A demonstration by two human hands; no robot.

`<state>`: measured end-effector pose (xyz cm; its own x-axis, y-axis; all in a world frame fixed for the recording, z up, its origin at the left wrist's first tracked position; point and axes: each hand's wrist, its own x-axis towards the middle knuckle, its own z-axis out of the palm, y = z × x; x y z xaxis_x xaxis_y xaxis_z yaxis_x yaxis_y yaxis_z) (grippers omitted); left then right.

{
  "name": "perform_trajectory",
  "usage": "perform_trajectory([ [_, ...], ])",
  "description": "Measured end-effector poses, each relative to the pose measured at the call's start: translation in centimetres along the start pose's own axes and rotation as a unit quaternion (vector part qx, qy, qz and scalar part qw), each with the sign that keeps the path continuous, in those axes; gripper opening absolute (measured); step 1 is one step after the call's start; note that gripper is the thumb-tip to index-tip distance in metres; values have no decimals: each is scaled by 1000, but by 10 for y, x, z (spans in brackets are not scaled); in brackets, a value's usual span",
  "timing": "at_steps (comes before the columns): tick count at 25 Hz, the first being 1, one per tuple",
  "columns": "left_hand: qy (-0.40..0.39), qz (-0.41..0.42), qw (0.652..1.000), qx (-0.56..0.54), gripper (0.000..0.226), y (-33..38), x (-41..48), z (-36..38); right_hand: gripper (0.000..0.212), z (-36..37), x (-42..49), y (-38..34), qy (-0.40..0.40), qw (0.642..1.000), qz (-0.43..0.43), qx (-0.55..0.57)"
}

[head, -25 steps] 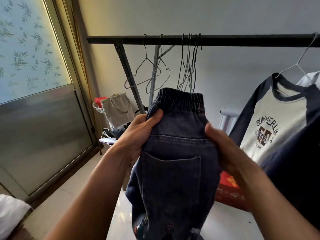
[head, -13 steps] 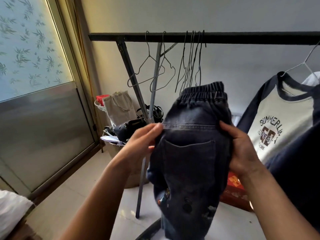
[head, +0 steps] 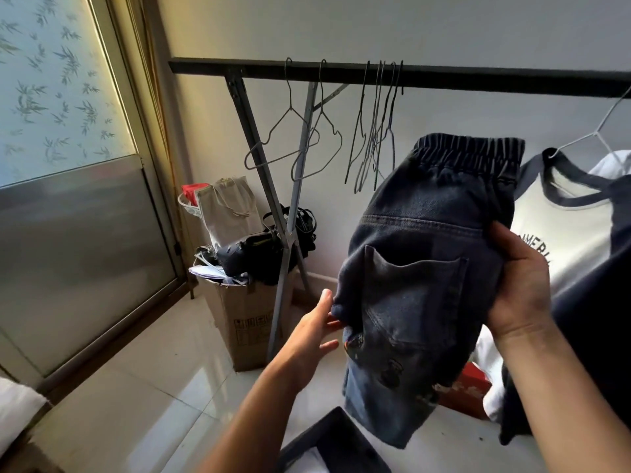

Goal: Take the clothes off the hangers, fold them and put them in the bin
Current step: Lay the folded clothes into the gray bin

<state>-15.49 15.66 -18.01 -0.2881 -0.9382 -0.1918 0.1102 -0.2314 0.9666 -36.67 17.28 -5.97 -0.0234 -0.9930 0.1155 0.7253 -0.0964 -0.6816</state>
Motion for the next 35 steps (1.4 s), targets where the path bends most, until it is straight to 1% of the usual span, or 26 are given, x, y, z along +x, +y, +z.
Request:
perform_trajectory([
  [3,16,69,997,-37,37,0,4,8,50,-3,-1,-4,13,1000,-15,6],
  [5,42,64,996,-44,38,-4,3,7,43,-6,-2,-8,27,999,-17,-5],
  [7,84,52,995,19,43,-7,3,1,35,-10,-4,-9,50,998,-12,-18],
  [9,147,105,977,112,38,-9,2,-8,39,-15,-4,-6,62,998,-12,-15],
  [11,207,166,945,193,38,-13,1,-13,42,-16,-6,-2,63,998,-12,-8],
  [12,229,179,935,204,37,-14,0,-14,42,-16,-6,0,64,998,-14,-5],
  [13,241,167,936,193,37,-17,-1,-14,42,-14,-6,1,64,998,-15,-5],
  [14,228,128,952,157,41,-16,-4,-11,41,-12,-6,3,62,998,-17,-2],
  [15,186,57,975,111,51,-15,-6,-10,41,-11,-6,4,56,998,-19,0],
  [16,113,-22,992,47,62,-14,-7,-7,40,-10,-5,5,49,999,-20,3],
  [17,38,-81,996,-32,67,-12,-11,-5,38,-9,-4,5,46,999,-17,3],
  [18,-20,-101,989,-106,61,-9,-14,-3,35,-9,-4,6,44,999,-13,2],
  [19,-46,-76,983,-163,48,-8,-12,-4,32,-10,-4,6,43,999,-10,2],
  [20,-54,-29,975,-216,37,-7,-9,-5,32,-11,-3,6,44,999,-7,3],
  [21,-48,16,965,-259,40,-9,-5,-9,33,-13,-3,4,45,999,-4,2],
  [23,-48,67,953,-293,64,-8,-2,-19,42,-17,-3,-2,48,999,-3,0],
  [24,-36,71,961,-264,72,-3,-4,-24,49,-19,-2,-5,49,999,-1,-4],
  [25,-21,69,978,-198,72,3,-7,-28,56,-21,-1,-7,52,999,3,-12],
  [26,0,64,993,-97,64,10,-9,-31,59,-24,0,-9,59,998,9,-21],
  [27,19,61,998,19,49,16,-11,-33,57,-28,0,-10,65,997,17,-34],
  [28,35,58,990,123,33,22,-12,-35,49,-31,1,-10,71,996,27,-51],
  [29,48,58,977,198,19,26,-13,-36,41,-35,2,-11,75,994,38,-74],
  [30,54,62,968,238,10,30,-14,-37,36,-36,2,-11,79,991,49,-93],
  [31,58,69,961,260,8,31,-14,-39,36,-38,3,-13,80,990,58,-105],
  [33,62,93,959,261,17,33,-18,-39,37,-39,3,-16,83,988,65,-116],
  [35,27,116,978,174,30,32,-24,-35,28,-45,2,-13,76,990,61,-101],
])
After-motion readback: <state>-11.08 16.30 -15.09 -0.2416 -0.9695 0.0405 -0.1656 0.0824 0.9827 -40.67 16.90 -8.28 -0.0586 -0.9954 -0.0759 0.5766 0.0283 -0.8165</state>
